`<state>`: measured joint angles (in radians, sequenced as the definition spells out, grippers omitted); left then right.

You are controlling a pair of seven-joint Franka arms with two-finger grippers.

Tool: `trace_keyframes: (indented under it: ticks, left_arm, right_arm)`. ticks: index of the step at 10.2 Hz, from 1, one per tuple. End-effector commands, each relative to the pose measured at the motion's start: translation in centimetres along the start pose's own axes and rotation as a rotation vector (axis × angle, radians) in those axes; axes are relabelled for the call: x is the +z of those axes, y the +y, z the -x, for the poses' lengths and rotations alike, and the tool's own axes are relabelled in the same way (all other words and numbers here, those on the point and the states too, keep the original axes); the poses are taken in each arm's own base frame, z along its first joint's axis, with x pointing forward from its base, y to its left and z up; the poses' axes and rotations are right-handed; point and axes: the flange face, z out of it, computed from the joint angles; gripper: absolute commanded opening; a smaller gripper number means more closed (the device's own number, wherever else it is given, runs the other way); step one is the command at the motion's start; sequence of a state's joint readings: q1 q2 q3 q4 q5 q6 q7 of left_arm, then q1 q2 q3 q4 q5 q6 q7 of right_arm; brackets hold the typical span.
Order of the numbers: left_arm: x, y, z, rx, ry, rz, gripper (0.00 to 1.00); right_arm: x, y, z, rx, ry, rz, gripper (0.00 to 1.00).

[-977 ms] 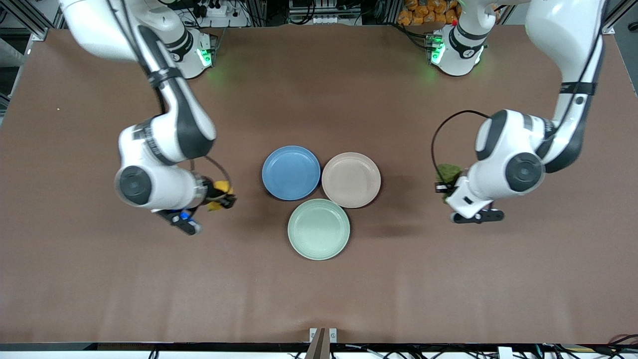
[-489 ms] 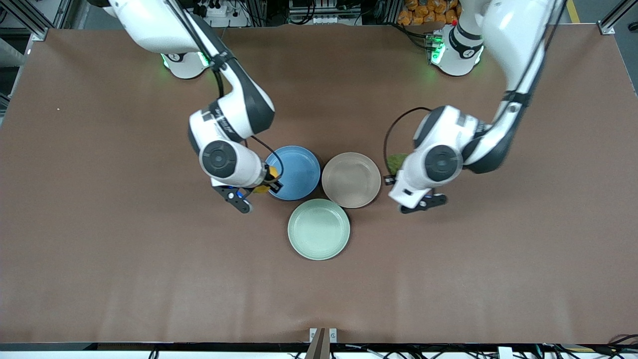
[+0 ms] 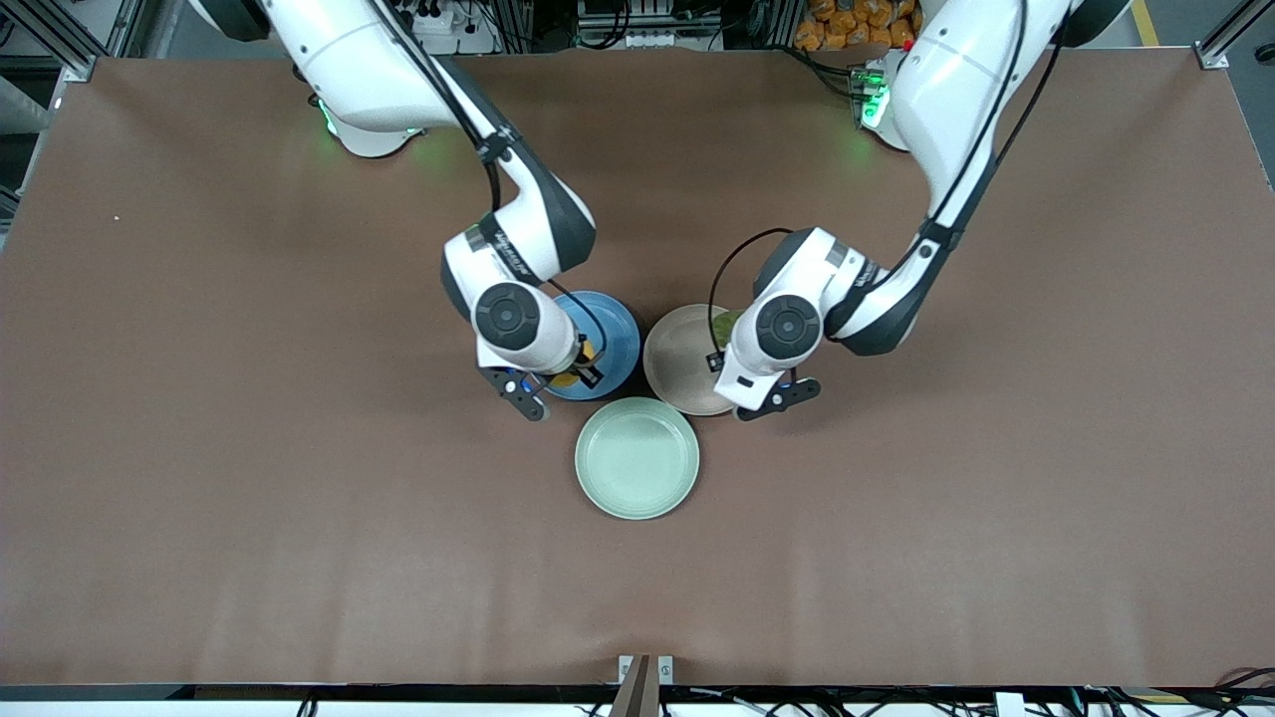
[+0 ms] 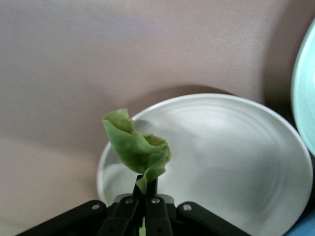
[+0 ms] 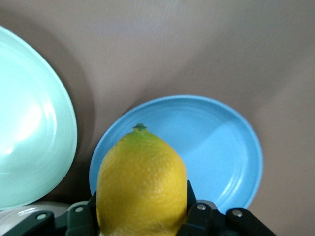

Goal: Place lemon and lettuce in plates
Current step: 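Carry the lemon toward the blue plate while the left gripper carries lettuce, then release the lemon onto the blue plate while the left gripper releases lettuce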

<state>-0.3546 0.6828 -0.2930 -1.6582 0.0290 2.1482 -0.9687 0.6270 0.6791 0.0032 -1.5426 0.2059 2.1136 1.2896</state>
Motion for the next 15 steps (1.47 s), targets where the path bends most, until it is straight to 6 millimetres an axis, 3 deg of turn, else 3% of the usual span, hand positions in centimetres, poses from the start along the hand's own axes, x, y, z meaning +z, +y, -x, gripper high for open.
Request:
trace_keyframes:
  ticks: [1, 2, 3, 4, 5, 6, 7, 10, 13, 15]
  left_arm:
    - [1.4, 1.3, -0.1, -0.029, 0.022, 0.019, 0.0]
    - [1.3, 1.3, -0.2, -0.03, 0.025, 0.019, 0.0]
    - [1.1, 1.2, -0.4, -0.027, 0.03, 0.02, 0.42]
    - [0.7, 0.8, -0.8, -0.023, 0.036, 0.022, 0.55]
    - [0.4, 0.5, -1.3, -0.031, 0.042, 0.024, 0.82]
    - [-0.6, 0.4, -1.5, -0.04, 0.055, 0.03, 1.0]
    - [-2.3, 0.2, -1.7, -0.039, 0.074, 0.043, 1.0]
    - [-10.9, -1.8, -2.5, -0.026, 0.137, 0.074, 1.0]
    - [-18.0, -3.0, -1.7, 0.032, 0.192, -0.003, 1.0]
    - [-22.1, -4.8, -1.2, 0.066, 0.256, -0.033, 1.0]
  right_arm:
    - [2.4, 0.8, 1.0, 0.023, 0.007, -0.009, 0.17]
    - [3.3, 1.1, 1.6, 0.013, 0.01, 0.009, 0.88]
    - [4.1, 1.3, 2.6, -0.006, 0.018, 0.02, 1.0]
    - [4.0, 1.3, 2.6, -0.006, 0.017, 0.022, 1.0]
    - [3.6, 1.4, 2.1, -0.012, 0.027, 0.021, 1.0]
    - [3.0, 1.6, 1.2, -0.038, 0.07, 0.03, 1.0]
    - [2.4, 2.0, -0.6, -0.053, 0.103, 0.048, 1.0]
    - [0.6, 3.4, -6.5, -0.142, 0.102, 0.054, 1.0]
    - [-4.0, 5.8, -12.0, -0.215, 0.09, 0.039, 1.0]
    - [-5.9, 8.2, -17.4, -0.289, 0.086, 0.02, 1.0]
